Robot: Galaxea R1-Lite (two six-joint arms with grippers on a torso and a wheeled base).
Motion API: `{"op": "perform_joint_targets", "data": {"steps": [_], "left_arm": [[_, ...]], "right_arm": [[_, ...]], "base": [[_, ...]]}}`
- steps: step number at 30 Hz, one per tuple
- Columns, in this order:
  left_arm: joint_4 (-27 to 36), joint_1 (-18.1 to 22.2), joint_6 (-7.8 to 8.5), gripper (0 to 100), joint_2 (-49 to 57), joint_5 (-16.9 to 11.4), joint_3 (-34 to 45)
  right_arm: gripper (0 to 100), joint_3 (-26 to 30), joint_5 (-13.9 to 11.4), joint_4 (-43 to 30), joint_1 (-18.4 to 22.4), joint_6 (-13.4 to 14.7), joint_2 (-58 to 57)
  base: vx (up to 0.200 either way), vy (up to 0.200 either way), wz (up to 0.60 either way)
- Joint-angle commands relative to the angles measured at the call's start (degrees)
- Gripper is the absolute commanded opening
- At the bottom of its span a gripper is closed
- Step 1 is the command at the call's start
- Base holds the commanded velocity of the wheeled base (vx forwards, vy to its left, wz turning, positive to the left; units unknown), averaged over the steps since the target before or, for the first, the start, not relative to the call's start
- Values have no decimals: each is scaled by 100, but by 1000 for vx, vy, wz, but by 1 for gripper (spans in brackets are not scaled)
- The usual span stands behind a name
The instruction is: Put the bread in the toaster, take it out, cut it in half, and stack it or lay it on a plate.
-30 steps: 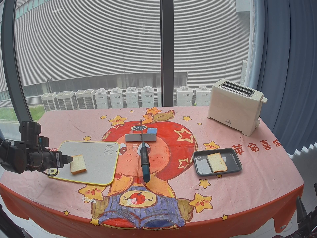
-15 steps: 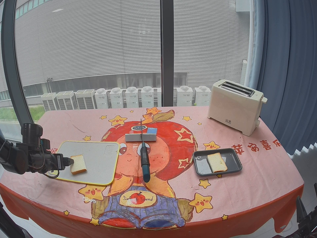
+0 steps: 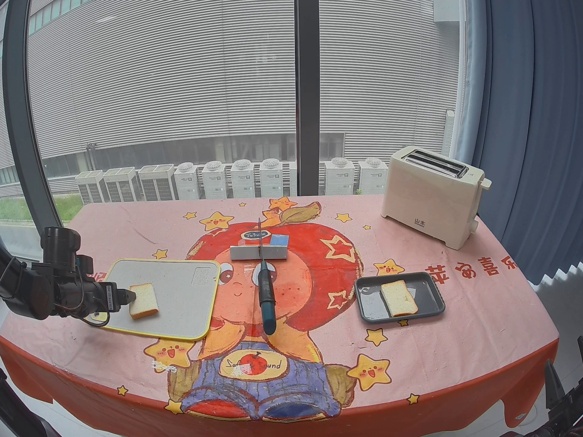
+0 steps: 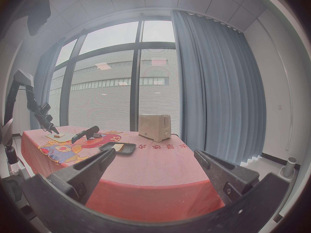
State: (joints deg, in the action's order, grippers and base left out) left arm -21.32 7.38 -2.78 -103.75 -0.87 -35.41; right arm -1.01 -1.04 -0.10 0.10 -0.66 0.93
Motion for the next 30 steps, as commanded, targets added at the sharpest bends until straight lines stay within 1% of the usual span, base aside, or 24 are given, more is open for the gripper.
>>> {"op": "perform_joint_targets", "data": {"steps": [1, 15, 30], "left_arm": [[32, 1, 5, 0, -40, -1, 17], [23, -8, -30, 0, -13, -1, 8], [32, -8, -3, 0, 286, 7, 52]], "right_arm": [[100, 101, -2, 1, -1, -4, -84], [100, 101, -2, 1, -1, -4, -84], [100, 101, -2, 1, -1, -4, -84]], "base": [[0, 0, 0], [0, 0, 0], [0, 0, 0]]}}
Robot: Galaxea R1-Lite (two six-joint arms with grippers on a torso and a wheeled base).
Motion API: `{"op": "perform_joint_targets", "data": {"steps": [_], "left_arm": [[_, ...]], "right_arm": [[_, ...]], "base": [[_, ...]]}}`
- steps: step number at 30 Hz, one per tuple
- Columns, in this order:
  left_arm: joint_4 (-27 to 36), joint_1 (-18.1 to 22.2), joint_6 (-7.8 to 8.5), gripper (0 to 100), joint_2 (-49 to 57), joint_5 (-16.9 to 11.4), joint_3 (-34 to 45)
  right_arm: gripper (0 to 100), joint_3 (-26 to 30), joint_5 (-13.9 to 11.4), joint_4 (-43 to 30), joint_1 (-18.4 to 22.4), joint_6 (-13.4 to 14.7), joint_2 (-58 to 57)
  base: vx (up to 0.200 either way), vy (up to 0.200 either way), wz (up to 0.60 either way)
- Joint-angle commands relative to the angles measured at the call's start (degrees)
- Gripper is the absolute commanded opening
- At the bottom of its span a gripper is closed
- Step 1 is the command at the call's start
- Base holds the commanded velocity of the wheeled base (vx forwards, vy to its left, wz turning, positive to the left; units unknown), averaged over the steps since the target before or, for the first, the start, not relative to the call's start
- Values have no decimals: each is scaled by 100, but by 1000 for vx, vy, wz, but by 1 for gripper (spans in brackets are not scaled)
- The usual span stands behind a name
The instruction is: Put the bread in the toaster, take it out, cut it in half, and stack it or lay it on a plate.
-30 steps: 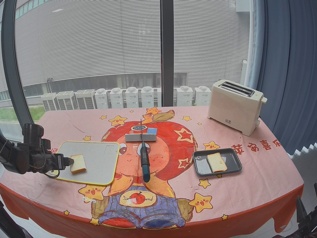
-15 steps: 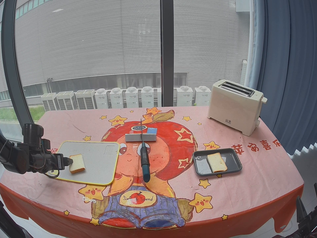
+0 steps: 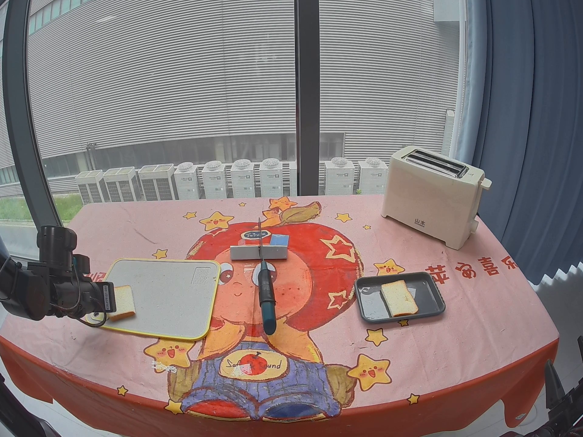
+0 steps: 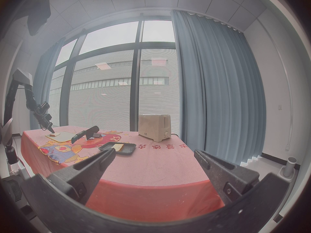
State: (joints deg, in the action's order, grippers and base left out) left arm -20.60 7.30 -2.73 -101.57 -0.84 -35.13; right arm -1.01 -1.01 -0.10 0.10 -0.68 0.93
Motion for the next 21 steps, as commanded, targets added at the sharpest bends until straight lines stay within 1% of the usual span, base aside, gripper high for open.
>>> {"op": "perform_joint_targets", "data": {"steps": [1, 21], "left_arm": [[-40, -1, -8, 0, 67, 5, 24], [-49, -1, -8, 0, 138, -4, 33]], "right_arm": [[100, 101, -4, 1, -1, -2, -84], [100, 101, -4, 1, -1, -2, -84]], "base": [[0, 0, 0], [0, 0, 0]]}}
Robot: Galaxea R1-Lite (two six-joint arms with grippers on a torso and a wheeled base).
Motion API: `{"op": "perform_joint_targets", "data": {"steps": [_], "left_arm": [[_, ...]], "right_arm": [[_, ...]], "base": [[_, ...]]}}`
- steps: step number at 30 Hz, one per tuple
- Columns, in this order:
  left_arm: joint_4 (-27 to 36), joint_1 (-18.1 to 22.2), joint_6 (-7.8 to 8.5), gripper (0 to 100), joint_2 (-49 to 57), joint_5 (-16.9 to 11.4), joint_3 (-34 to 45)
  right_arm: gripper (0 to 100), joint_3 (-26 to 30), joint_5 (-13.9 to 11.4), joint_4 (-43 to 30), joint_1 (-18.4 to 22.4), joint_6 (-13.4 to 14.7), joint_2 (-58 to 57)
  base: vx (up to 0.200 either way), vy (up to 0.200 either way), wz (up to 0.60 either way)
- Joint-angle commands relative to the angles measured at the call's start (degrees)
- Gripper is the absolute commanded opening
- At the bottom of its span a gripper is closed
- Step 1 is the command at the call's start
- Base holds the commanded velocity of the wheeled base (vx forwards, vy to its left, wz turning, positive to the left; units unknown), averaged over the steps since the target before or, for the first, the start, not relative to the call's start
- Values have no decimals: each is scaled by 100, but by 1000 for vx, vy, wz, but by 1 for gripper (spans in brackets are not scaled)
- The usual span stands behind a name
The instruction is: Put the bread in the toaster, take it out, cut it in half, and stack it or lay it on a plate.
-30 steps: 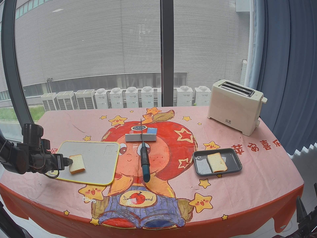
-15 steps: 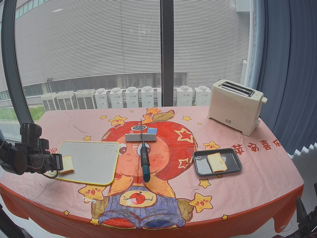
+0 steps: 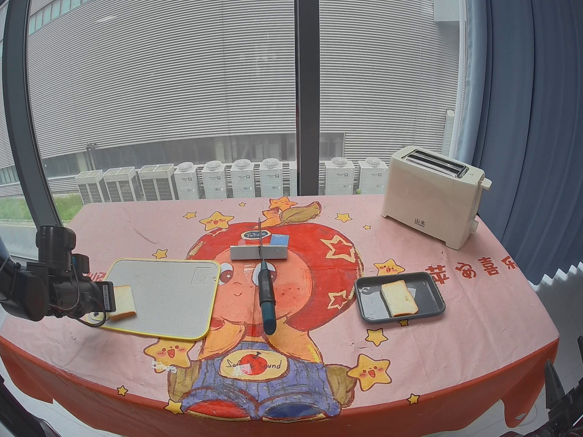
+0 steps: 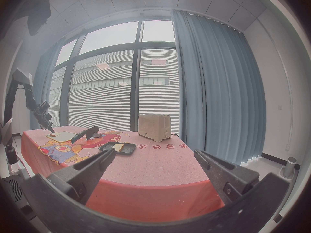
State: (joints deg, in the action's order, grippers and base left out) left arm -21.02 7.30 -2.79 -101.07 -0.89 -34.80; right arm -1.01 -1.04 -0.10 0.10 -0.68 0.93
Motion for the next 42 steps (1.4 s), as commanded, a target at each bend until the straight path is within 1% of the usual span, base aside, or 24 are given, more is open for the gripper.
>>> {"op": "perform_joint_targets", "data": {"steps": [1, 15, 21, 37, 42], "left_arm": [[1, -1, -2, 0, 149, 1, 0], [1, -18, -2, 0, 571, -8, 88], [-8, -18, -46, 0, 887, -8, 141], [1, -18, -2, 0, 1538, -52, 369], [1, -106, -11, 0, 1722, -52, 431]], "right_arm": [[100, 101, -2, 1, -1, -2, -84], [100, 101, -2, 1, -1, -2, -84], [100, 101, -2, 1, -1, -2, -84], [100, 101, -2, 1, -1, -2, -84], [100, 101, -2, 1, -1, -2, -84]], "base": [[0, 0, 0], [0, 0, 0], [0, 0, 0], [0, 0, 0], [0, 0, 0]]}}
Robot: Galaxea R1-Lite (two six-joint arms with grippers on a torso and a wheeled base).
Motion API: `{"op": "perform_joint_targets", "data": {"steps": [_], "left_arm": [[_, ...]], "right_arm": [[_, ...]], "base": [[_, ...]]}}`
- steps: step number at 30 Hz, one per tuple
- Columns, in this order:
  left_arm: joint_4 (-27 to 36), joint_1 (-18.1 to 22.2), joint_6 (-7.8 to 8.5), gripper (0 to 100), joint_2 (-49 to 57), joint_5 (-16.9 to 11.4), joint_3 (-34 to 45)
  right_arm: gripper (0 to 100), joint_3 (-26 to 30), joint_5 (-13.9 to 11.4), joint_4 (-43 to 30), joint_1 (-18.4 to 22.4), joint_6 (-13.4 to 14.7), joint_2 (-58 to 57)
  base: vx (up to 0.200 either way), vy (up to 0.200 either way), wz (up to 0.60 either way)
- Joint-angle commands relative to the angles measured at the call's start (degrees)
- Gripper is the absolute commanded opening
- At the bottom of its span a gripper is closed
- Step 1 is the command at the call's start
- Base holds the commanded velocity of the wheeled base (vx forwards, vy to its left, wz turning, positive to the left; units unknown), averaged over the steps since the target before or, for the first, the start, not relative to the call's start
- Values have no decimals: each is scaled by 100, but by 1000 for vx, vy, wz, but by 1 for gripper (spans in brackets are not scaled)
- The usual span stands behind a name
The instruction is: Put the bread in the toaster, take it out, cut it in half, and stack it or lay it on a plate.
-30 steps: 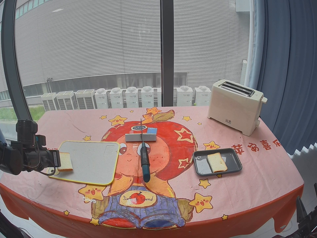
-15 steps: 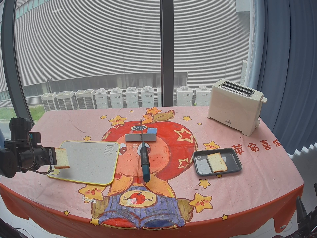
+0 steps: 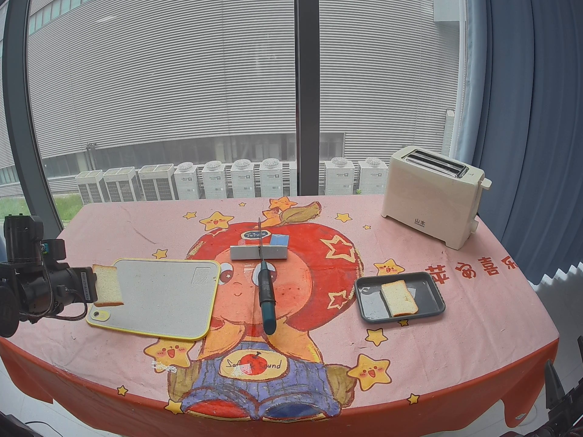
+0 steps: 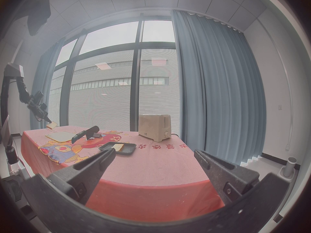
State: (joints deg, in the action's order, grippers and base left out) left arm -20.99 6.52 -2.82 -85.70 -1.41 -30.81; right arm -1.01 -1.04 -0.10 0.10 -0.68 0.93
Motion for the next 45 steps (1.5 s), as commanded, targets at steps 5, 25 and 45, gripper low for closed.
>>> {"op": "perform_joint_targets", "data": {"steps": [5, 25, 45], "left_arm": [[-1, -28, -8, 0, 185, 1, 48], [-10, -19, -70, 0, 352, 10, 136], [-1, -28, -79, 0, 414, -8, 154]], "right_arm": [[100, 101, -2, 1, -1, -2, -84], [100, 101, -2, 1, -1, -2, -84], [100, 101, -2, 1, -1, -2, -84]], "base": [[0, 0, 0], [0, 0, 0], [0, 0, 0]]}}
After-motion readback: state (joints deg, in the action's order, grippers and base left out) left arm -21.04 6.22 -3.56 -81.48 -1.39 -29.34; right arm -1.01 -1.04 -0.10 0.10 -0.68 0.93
